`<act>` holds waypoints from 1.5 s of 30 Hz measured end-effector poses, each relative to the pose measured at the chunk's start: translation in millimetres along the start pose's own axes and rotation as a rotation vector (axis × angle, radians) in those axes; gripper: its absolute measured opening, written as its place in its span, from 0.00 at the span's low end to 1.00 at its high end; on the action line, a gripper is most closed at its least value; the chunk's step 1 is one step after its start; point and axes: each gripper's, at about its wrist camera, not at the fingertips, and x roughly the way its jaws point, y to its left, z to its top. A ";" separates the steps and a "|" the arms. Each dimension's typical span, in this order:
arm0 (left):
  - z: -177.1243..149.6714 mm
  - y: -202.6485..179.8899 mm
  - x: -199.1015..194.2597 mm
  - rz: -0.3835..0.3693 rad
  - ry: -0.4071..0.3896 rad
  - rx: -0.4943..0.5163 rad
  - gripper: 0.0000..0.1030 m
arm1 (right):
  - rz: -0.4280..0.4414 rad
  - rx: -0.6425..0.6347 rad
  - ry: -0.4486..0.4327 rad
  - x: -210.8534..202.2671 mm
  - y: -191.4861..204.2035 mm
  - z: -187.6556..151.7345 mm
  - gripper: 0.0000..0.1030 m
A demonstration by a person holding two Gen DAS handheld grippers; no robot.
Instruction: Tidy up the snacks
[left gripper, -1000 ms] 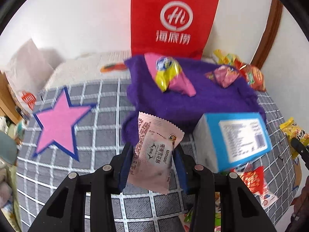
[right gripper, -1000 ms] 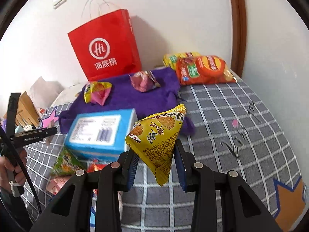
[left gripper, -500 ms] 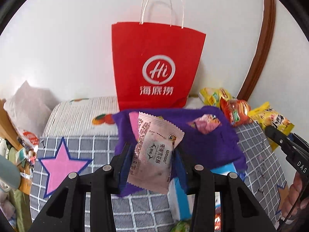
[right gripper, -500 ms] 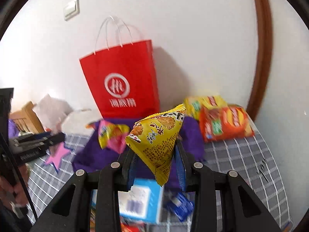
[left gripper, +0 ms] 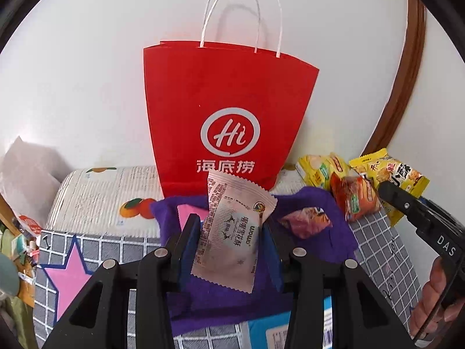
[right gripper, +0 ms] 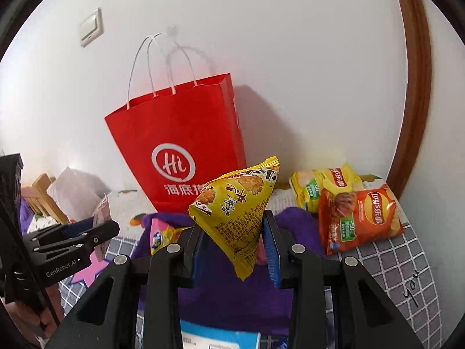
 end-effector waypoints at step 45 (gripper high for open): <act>-14.6 -1.2 51.9 0.009 0.123 0.017 0.39 | 0.055 -0.061 0.260 64.0 -20.0 -21.1 0.35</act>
